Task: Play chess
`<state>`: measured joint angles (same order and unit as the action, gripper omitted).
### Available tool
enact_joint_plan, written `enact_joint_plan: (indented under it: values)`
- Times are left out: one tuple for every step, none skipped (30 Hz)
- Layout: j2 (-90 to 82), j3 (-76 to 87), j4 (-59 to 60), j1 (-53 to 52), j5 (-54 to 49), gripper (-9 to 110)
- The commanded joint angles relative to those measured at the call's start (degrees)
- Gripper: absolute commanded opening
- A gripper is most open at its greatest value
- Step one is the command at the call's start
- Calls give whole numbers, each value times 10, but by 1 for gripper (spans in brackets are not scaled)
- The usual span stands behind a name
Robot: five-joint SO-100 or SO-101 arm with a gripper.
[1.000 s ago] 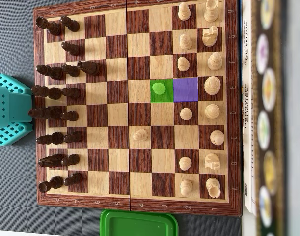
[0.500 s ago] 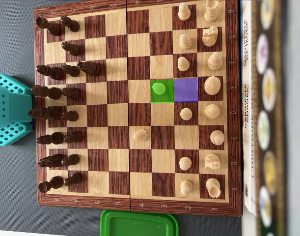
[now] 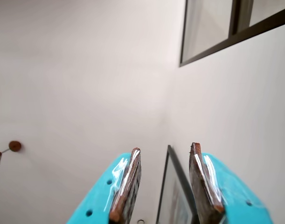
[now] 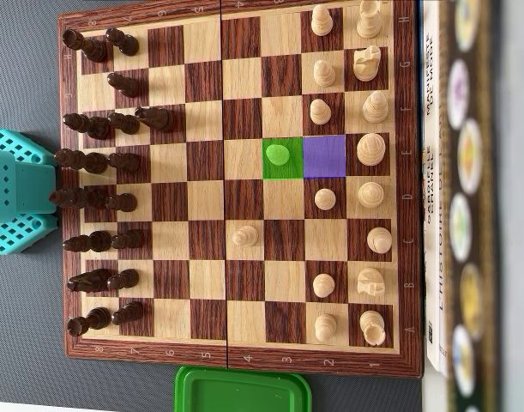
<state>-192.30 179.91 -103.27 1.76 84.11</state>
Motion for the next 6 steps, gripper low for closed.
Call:
enact_joint_plan:
  values:
    - [6, 11, -1, 0, 3, 15]
    - [6, 11, -1, 0, 3, 15]
    - [6, 11, -1, 0, 3, 15]
    - [6, 11, -1, 0, 3, 15]
    - [6, 11, -1, 0, 3, 15]
    - [6, 11, -1, 0, 3, 15]
